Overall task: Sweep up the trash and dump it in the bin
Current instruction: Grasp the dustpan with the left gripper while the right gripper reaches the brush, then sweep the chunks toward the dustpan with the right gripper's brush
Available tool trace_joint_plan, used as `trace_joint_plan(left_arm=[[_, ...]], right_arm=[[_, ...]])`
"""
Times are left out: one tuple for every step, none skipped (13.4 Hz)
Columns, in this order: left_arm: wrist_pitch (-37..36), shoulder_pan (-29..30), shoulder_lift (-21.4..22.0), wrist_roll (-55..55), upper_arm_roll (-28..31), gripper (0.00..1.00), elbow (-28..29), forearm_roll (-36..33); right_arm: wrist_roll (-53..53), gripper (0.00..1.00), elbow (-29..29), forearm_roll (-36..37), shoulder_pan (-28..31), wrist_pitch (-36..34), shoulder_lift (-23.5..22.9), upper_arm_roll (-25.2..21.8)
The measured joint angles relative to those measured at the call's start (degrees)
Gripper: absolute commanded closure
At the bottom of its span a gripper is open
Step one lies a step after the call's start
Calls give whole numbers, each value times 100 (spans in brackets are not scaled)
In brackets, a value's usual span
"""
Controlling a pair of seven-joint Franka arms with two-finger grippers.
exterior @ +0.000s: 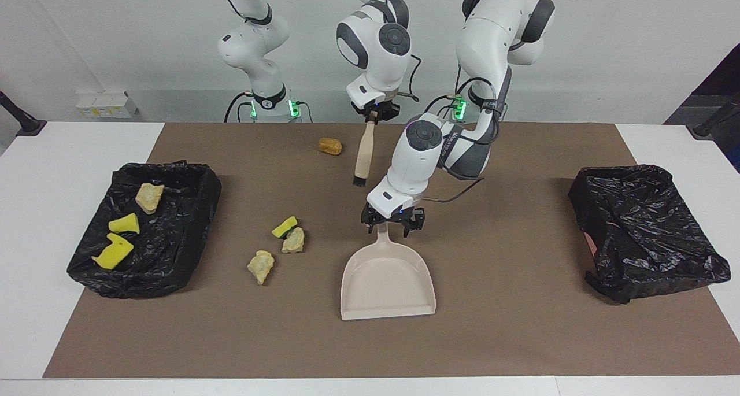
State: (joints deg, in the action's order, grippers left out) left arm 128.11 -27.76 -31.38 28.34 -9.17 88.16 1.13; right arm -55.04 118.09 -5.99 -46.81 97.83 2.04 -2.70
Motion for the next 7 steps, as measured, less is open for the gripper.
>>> trace_joint_plan(left_arm=[[-60,0,8,0,3,48,-3,-4],[-103,0,26,0,6,65,-7,-5],[-155,0,70,0,7,100,-7,-8],[-244,0,119,7,9,100,-8,-8],[-370,0,157,11,17,100,-9,-8],[-476,2,190,9,32,100,-8,-12],[-533,14,218,-29,53,100,-8,-18]], right_arm=[[3,100,275,154,113,-1,233,0],[61,100,557,299,258,0,483,1],[245,100,797,430,460,0,721,1],[461,100,929,578,656,0,870,-2],[702,100,996,771,865,4,948,-3],[991,100,1030,1010,1138,32,969,-1],[1277,100,1055,1218,1439,152,954,-3]])
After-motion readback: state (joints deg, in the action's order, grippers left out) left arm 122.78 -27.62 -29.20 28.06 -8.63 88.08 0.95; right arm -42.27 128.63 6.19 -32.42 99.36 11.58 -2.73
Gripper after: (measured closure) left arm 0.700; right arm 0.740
